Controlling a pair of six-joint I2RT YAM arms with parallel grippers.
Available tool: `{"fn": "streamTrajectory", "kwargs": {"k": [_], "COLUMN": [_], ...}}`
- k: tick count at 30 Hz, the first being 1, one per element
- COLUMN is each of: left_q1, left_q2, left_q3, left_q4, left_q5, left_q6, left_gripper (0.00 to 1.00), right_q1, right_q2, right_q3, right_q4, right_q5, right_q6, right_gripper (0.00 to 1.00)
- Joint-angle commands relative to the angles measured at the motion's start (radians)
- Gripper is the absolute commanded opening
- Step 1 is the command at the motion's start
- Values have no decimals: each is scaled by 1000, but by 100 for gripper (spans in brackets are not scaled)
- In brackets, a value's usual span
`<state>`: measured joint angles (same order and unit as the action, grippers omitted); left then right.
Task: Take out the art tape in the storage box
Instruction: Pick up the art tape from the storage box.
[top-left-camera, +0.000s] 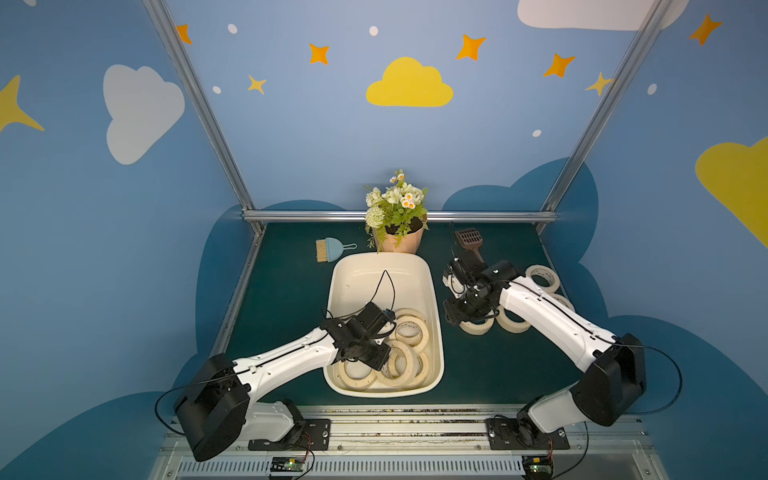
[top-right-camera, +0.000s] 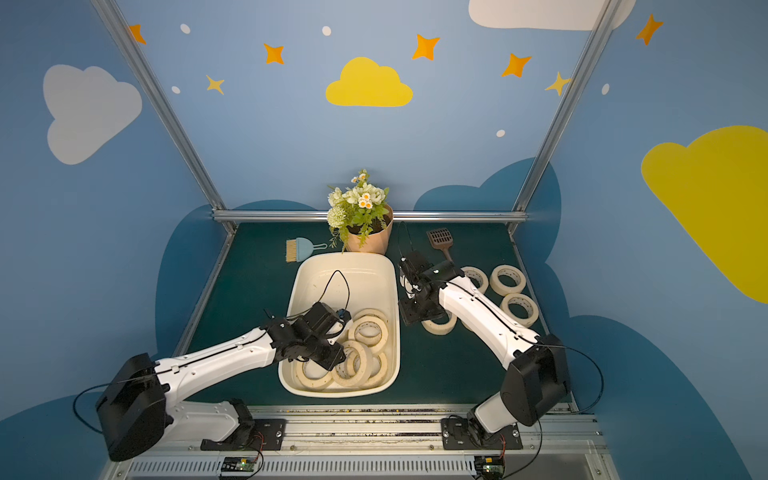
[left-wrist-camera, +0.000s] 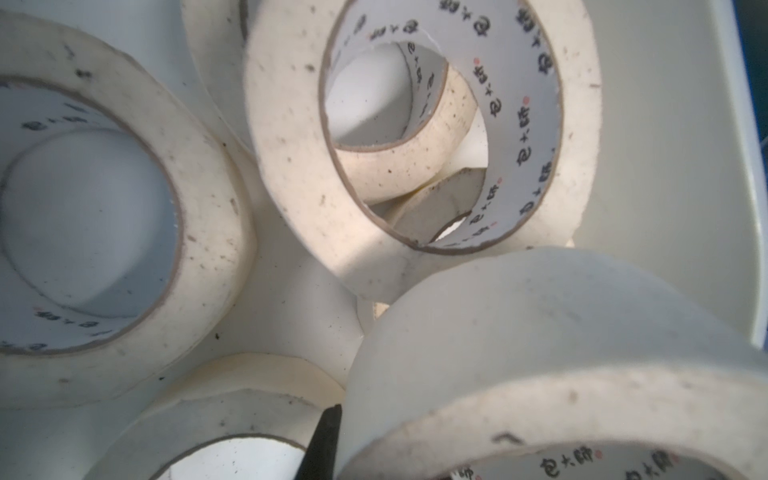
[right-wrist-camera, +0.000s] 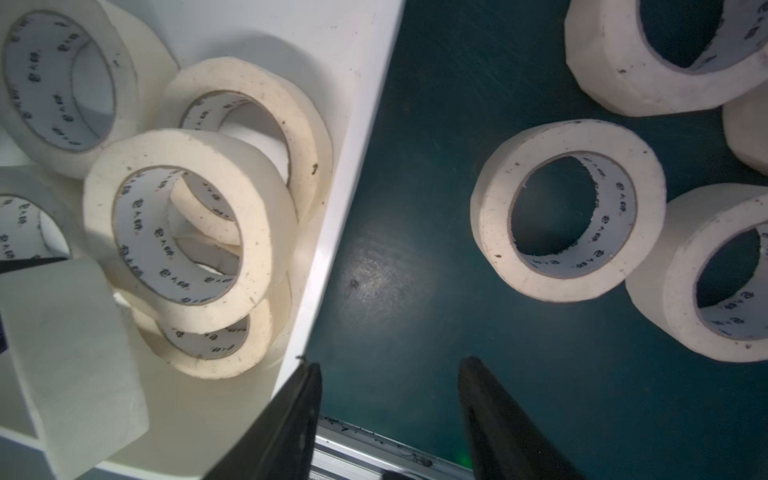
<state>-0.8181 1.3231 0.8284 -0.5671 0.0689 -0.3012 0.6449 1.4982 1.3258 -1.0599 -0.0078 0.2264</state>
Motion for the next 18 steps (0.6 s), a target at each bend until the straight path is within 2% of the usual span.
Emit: {"fn": "streamTrajectory", "kwargs": {"k": [1, 7, 13, 18], "left_q1": [5, 22, 49, 53], "left_q2": [-5, 65, 169, 196], "left_q3": [100, 280, 399, 459], "left_q4": [-73, -235, -262, -248], "left_q5": [-86, -257, -260, -231], "left_q6": [33, 68, 110, 111], "left_gripper": [4, 4, 4, 4], "right_q1": [43, 125, 167, 171], "right_q2": [-30, -42, -47, -13], "right_q3": [13, 79, 37, 33], "right_q4": [2, 85, 263, 284], "right_q5": [-88, -182, -223, -214], "right_q6": [38, 83, 169, 180], "right_gripper": [58, 58, 60, 62]}}
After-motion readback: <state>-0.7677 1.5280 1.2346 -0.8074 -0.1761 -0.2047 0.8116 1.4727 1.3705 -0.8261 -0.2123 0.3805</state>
